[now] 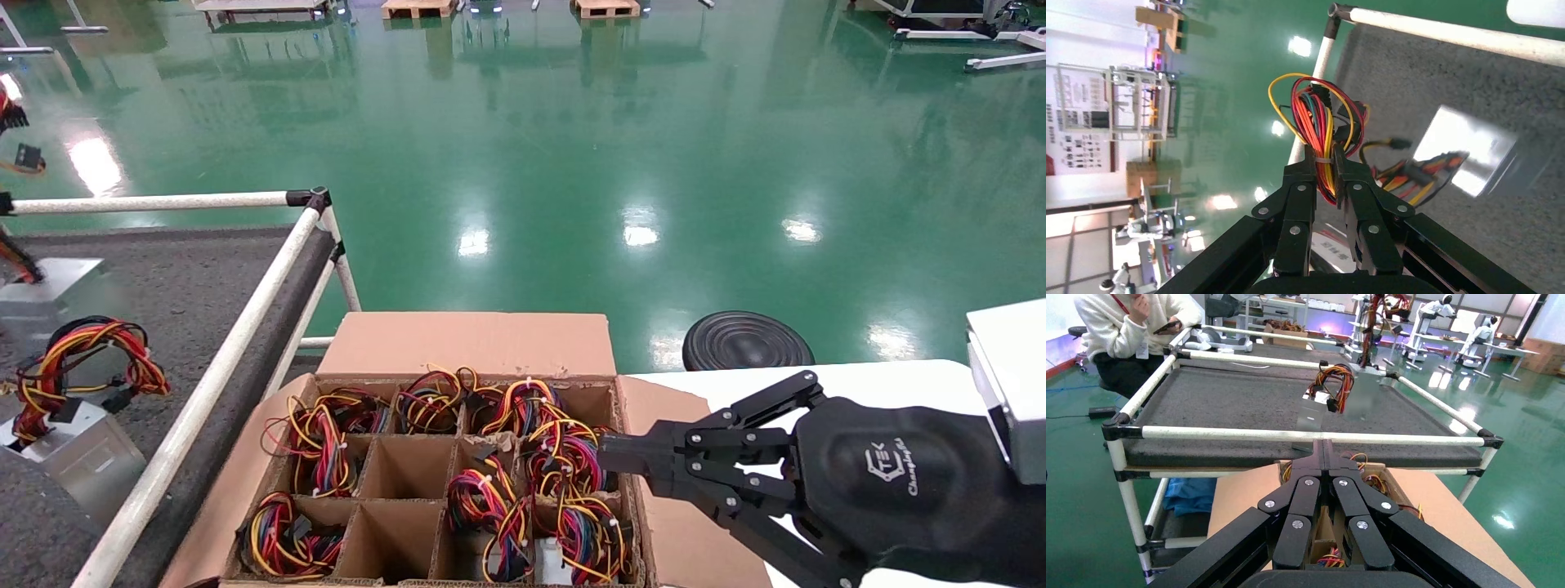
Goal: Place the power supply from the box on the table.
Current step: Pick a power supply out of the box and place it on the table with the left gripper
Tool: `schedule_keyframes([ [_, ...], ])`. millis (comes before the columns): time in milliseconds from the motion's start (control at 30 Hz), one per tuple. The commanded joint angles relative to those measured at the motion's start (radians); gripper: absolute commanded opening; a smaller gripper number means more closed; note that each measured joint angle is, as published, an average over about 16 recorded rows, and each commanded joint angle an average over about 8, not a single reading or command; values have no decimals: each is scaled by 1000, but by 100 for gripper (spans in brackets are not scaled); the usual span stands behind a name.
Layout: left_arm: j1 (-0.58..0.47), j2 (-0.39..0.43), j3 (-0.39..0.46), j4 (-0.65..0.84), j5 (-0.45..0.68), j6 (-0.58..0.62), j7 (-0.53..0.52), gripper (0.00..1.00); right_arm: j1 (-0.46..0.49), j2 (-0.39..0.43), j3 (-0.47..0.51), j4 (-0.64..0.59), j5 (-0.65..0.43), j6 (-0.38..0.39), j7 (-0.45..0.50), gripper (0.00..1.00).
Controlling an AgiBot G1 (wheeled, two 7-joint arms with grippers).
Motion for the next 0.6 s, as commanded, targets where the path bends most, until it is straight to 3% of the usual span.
schedule_keyframes([
  [33, 4, -4, 1, 7, 0, 2, 0, 0, 0, 0, 0, 0, 0, 0, 0, 0],
  [600, 41, -5, 1, 55, -4, 28, 27, 0, 0, 0, 0, 0, 0, 0, 0, 0],
])
